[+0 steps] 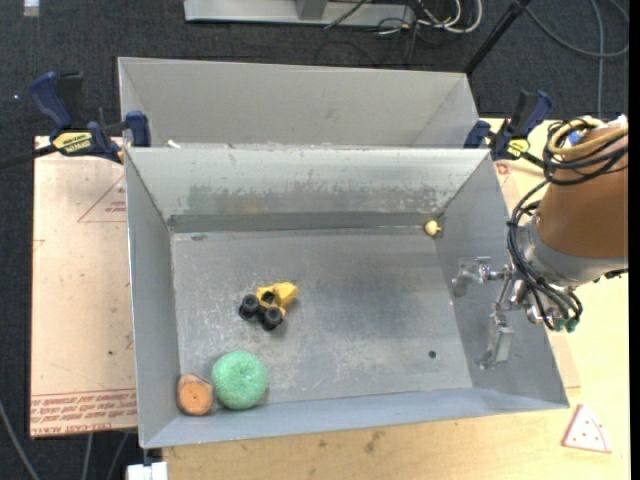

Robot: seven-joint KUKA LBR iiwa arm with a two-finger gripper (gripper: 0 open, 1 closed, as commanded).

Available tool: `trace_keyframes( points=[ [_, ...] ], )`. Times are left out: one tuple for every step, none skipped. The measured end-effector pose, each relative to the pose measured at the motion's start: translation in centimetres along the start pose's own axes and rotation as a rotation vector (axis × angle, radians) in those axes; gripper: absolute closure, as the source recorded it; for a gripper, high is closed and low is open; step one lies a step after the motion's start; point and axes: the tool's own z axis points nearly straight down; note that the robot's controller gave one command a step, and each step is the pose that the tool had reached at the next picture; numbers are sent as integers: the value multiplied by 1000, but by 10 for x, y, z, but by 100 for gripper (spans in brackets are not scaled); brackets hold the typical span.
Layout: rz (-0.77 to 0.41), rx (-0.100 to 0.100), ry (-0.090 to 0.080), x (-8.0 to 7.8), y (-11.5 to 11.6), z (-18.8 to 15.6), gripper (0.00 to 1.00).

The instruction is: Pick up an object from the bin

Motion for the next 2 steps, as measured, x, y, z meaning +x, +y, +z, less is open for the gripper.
trace_keyframes(
  points=[
    [-4, 2, -8, -2, 1, -4, 0],
    [41, 1, -6, -34, 17, -58, 0]
  ],
)
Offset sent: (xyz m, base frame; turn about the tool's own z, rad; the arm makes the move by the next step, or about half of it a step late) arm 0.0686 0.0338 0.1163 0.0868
